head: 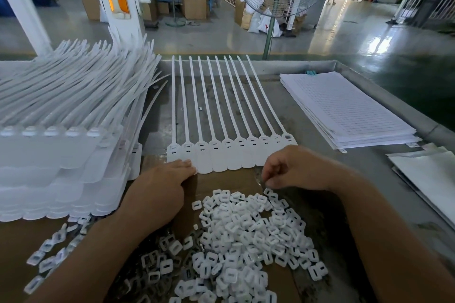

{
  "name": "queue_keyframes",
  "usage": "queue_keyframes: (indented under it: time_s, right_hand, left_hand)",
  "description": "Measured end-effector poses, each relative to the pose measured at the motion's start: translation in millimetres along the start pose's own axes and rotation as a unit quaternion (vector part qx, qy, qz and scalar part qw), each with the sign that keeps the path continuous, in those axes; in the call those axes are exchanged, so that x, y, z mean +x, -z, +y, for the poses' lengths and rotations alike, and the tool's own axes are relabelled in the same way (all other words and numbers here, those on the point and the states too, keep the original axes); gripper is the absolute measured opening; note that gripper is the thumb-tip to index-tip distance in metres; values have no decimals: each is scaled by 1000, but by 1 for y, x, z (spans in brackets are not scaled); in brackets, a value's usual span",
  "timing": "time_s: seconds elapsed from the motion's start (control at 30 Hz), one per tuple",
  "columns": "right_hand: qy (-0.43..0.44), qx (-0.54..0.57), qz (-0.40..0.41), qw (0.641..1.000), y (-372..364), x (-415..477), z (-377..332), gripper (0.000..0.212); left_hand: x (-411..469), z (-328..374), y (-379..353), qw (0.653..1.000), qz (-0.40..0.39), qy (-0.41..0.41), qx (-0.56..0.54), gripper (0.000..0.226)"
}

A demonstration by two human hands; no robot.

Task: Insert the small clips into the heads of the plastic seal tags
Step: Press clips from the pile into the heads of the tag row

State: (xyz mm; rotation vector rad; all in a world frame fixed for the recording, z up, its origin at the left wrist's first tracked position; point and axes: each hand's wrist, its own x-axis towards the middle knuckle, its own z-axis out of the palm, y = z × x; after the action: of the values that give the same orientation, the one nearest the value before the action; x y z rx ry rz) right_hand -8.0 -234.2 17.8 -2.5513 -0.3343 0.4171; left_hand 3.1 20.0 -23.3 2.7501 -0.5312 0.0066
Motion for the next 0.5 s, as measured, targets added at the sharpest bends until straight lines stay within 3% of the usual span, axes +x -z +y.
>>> queue_keyframes:
  time_s: [0.23, 0.5]
  right_hand:
    - [-12, -24, -12, 1000, -5, 1, -3, 19]
    - [0, -139, -62, 988, -7, 2, -4, 3]
  left_hand:
    - [0, 0, -1, 1000, -5, 0, -1, 55]
    - [-1, 2, 2, 1000, -2, -3, 1, 54]
